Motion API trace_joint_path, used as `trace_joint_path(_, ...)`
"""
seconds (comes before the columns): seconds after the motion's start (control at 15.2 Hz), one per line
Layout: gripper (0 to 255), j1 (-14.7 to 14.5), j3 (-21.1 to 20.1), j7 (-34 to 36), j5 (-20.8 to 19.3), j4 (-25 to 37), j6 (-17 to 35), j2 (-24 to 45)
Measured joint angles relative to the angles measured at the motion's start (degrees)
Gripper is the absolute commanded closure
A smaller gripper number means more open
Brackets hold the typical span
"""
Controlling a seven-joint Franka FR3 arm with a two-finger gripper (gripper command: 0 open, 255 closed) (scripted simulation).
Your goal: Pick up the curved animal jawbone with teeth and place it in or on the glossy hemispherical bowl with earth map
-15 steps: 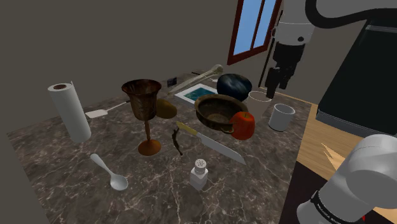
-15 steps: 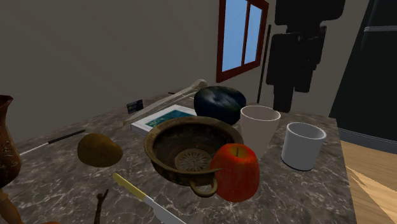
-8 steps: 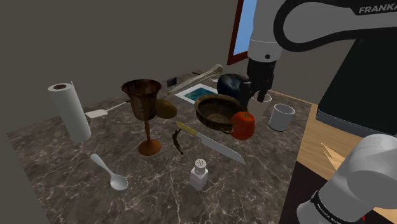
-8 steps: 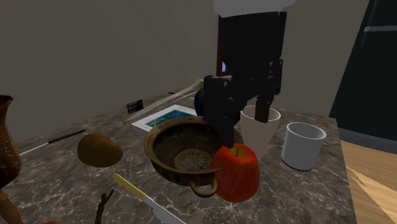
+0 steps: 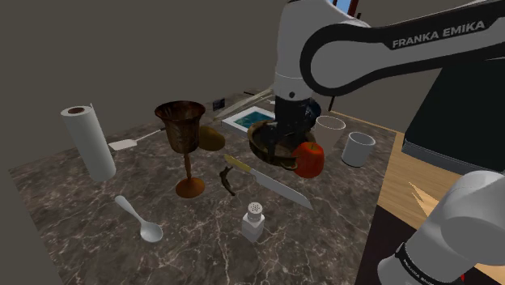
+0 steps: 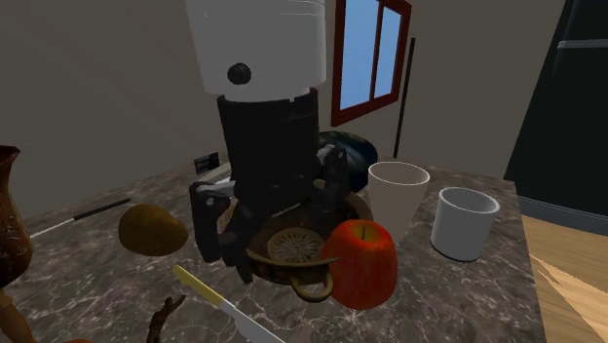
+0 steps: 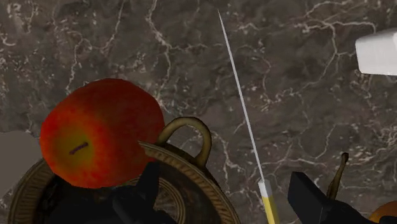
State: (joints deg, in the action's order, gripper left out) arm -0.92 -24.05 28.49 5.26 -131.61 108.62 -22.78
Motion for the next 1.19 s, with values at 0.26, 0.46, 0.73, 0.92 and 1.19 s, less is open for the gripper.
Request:
trace_joint_path(0.26, 0, 0.59, -4.21, 7.61, -1.86, 4.05, 3.94, 7.69)
trace_joint_path(0.46, 0, 1.01, -6.96, 13.82, -4.97, 7.54, 7.33, 14.82)
trace_joint_path(0.73, 0, 0.29, -9.38, 22.53, -10.50, 13.65, 9.62, 24.25)
trace_joint_path(0.92, 0, -1.36, -9.90, 28.54, -14.98, 19.01, 10.06, 31.14)
trace_joint_path(1.19, 0, -1.93, -9.46, 30.51, -17.07, 19.18, 12.57, 33.91)
